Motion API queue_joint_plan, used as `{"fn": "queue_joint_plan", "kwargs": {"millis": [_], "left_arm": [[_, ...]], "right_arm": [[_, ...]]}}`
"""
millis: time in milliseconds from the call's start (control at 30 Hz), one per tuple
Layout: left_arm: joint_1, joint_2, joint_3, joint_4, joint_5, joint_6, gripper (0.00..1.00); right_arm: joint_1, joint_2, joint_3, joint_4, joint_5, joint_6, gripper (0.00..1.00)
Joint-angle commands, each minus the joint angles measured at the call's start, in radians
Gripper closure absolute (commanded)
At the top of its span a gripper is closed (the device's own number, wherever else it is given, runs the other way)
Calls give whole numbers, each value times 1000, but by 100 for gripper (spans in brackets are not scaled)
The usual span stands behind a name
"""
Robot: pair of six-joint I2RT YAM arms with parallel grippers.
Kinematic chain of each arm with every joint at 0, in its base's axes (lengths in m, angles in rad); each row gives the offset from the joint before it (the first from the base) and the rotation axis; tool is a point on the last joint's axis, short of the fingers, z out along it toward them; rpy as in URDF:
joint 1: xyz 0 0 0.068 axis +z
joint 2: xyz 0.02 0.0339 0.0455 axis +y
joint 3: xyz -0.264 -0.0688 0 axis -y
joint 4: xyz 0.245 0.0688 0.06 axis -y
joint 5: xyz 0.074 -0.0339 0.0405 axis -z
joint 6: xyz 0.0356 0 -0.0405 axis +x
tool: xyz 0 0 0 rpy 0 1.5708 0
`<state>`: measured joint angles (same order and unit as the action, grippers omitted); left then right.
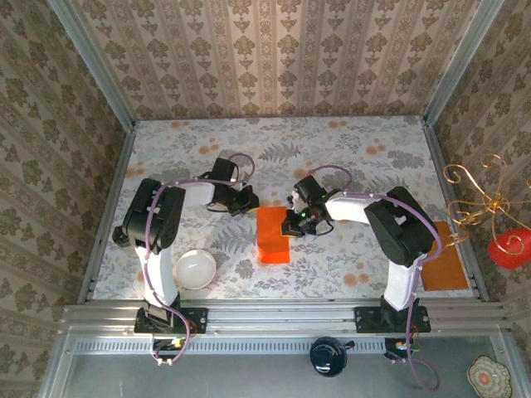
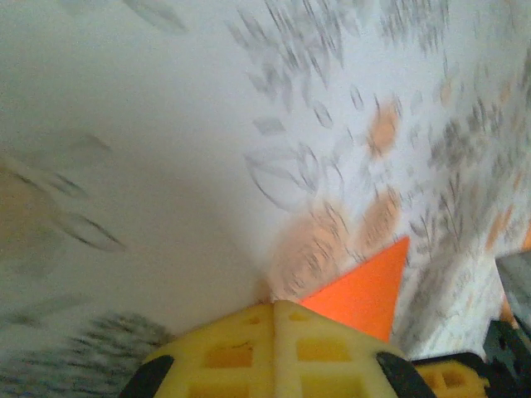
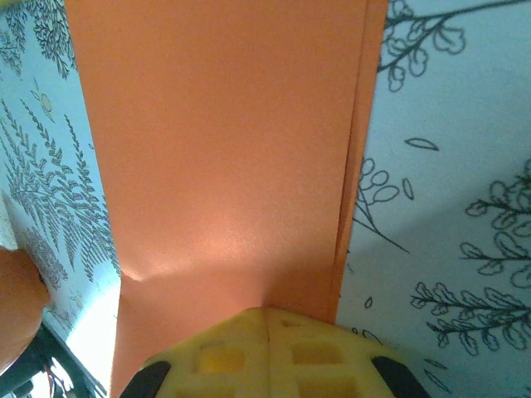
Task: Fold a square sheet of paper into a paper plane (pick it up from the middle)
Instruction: First fold the square sheet of paper in half at the center of the table.
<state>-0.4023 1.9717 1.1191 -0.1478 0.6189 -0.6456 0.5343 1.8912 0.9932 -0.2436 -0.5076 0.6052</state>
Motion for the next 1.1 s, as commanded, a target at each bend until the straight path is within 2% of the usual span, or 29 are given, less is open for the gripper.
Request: {"fn": "queue_joint_plan", "kwargs": {"millis": [0,133,267,333,533,767,1067], "left_arm": [[50,42,73,-118,-99,74,93],[60,20,111,-166,-105,100,93],[31,-100,77,-174,-88,78,93],[-4,-165,36,-170,-86,52,93],[-185,-310,-140,-56,-123,-91,94],[-285,-312,-237,-54,-96,-161,94],[-295,-294,-335,-78,-79,-136,94]], "right_arm": [[-14,156,-134,-255,411,10,96],[-14,146,-136,-252,411,12,95],[-14,137,-137,-249,409,15,96],[-14,138,-139,-247,408,15,96],[-14,147,-146,-241,402,15,96],[-14,151,-146,-240,398,12,96],[-16,156,-140,-247,411,13,96]]}}
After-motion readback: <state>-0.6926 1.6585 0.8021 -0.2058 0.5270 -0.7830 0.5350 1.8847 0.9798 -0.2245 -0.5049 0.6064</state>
